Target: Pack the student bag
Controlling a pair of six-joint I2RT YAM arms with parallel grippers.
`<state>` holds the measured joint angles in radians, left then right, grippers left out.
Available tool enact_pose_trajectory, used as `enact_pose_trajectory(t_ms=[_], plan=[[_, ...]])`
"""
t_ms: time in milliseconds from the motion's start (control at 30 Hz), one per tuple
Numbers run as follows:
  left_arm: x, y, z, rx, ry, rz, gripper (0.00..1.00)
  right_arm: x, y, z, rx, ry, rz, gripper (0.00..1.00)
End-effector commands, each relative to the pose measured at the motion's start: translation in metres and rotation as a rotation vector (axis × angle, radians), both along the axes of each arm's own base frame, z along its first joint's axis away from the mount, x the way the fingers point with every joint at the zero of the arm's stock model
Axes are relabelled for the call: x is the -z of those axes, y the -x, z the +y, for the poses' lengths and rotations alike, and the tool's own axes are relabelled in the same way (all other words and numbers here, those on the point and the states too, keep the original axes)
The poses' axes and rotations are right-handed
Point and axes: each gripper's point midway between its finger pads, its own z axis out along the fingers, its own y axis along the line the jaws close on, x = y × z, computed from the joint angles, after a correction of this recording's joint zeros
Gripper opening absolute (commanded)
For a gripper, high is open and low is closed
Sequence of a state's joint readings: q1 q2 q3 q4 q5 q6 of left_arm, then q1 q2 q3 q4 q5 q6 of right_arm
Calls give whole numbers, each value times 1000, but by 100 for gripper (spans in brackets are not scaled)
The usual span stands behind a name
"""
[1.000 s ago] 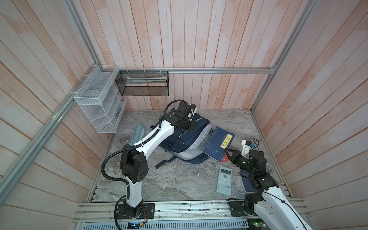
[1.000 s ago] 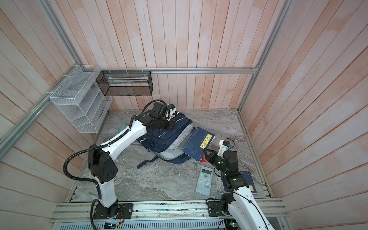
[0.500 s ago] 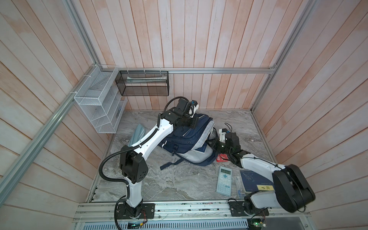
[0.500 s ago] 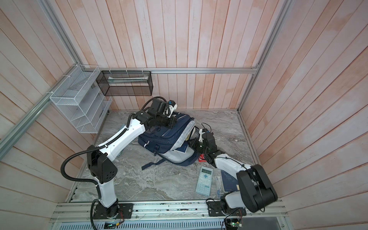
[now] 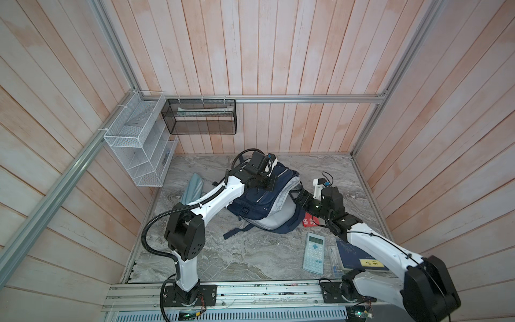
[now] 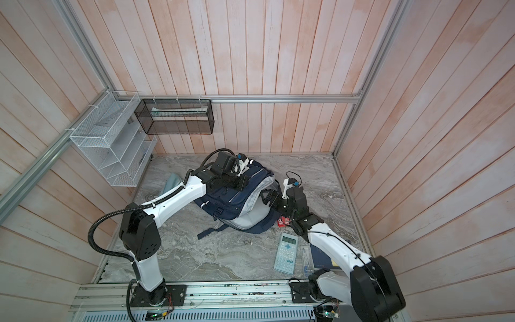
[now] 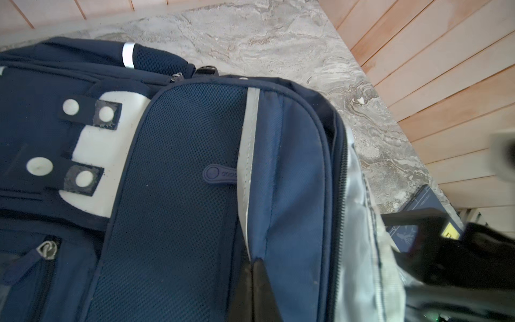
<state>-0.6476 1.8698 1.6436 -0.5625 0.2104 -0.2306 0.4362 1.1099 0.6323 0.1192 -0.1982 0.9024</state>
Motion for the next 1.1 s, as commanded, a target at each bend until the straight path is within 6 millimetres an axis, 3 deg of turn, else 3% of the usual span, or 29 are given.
enact_pose_trajectory(t_ms=[0,67,167,233,267,300,400,467,567,733,900,1067], plan=[[-20,1,-6,-58,50,-61,14,42,37,-44,57,129,189,98],[-24,9,-13,-61,33,-88,24,35,40,-85,222,100,197,98],[-40,15,-21,-41,70,-121,49,27,50,-148,449,31,215,98],[-47,19,-25,-32,105,-125,77,9,48,-165,463,-57,109,98],[-49,22,-28,-26,120,-122,93,8,49,-174,492,-104,125,98],[-50,23,-30,-32,128,-120,100,17,55,-183,543,-121,197,98],[-60,36,-51,-9,164,-123,100,68,98,-216,772,-47,573,98],[-69,55,-76,58,195,-139,100,86,135,-236,935,23,794,98],[-70,76,-100,140,237,-114,100,101,165,-242,1039,8,992,98],[-67,90,-111,177,266,-96,100,97,193,-265,1223,73,987,98],[-67,94,-109,186,285,-102,100,100,194,-264,1233,30,921,98],[-65,95,-110,191,291,-94,100,120,207,-278,1346,74,1017,98]])
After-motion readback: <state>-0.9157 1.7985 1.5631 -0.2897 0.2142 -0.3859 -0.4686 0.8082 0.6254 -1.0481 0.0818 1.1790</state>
